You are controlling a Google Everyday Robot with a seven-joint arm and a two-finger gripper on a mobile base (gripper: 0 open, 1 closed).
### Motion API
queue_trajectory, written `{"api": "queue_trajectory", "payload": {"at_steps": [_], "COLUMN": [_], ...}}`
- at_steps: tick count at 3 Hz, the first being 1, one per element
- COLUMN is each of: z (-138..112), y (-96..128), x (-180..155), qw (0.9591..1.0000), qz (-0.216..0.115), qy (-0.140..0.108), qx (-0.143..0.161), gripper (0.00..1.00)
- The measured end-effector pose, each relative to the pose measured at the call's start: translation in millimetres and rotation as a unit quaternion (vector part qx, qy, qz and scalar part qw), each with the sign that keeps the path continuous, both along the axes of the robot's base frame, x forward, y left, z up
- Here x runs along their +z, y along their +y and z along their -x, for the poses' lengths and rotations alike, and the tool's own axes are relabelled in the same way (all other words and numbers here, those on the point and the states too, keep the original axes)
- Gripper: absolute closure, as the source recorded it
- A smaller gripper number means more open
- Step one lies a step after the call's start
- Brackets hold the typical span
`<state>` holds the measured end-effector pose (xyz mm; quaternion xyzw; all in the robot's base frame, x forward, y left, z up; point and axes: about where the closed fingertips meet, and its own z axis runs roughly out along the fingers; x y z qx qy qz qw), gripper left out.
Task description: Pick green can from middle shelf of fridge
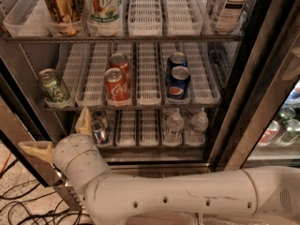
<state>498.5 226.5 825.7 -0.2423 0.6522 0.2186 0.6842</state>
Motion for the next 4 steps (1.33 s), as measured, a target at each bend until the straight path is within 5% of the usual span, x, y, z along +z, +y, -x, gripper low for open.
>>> {"api": "queue_trajectory", "payload": {"at_steps": [1,4], "z": [-5.4,-18.1], "y": [-13.0,-4.7], "x": [-10.8,-6.8], "qw": [0.9977,0.9995], "qz": [-0.029,0.002], "qy": [0.041,0.029], "qx": [-0.045,-0.015], "gripper": [0.00,0.00]}}
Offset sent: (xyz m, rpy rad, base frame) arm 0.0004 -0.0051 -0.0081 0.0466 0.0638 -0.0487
